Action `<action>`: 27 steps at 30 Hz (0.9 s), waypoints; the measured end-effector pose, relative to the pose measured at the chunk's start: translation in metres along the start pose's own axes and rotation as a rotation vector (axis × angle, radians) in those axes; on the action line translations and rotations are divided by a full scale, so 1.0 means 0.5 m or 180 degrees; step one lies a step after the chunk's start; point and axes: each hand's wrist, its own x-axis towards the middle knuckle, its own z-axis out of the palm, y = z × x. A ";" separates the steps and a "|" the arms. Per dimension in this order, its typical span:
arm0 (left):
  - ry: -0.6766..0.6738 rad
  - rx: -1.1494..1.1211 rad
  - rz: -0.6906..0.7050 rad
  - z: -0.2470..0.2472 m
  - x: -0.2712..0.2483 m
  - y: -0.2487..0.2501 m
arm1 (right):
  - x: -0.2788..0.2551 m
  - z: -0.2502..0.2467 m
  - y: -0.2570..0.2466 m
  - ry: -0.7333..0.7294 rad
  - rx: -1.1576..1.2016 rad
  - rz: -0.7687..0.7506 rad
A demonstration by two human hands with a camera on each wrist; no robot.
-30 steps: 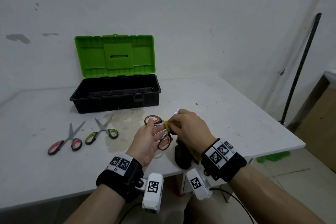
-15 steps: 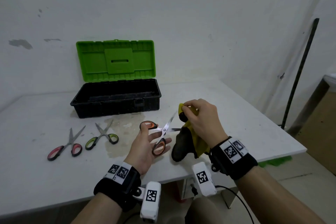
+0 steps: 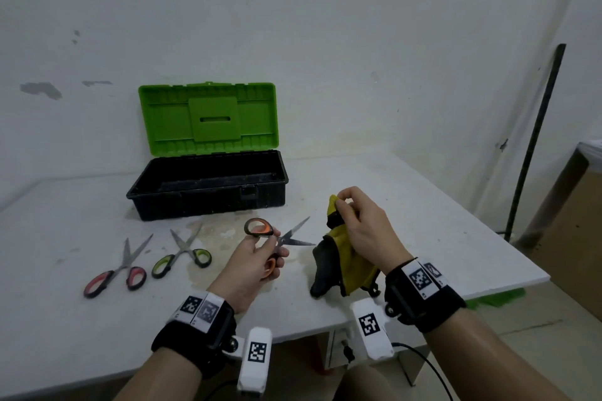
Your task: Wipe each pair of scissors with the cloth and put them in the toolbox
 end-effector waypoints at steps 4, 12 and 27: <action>-0.0201 0.0904 0.0269 -0.013 -0.002 0.007 | 0.000 0.009 0.001 -0.0265 -0.0198 0.0111; 0.0104 0.1560 0.0531 -0.030 0.000 0.000 | -0.003 0.006 -0.008 -0.0700 0.0155 0.0479; -0.0218 0.1080 0.0452 -0.025 -0.005 -0.006 | -0.022 0.021 0.012 -0.1362 -0.0201 -0.0367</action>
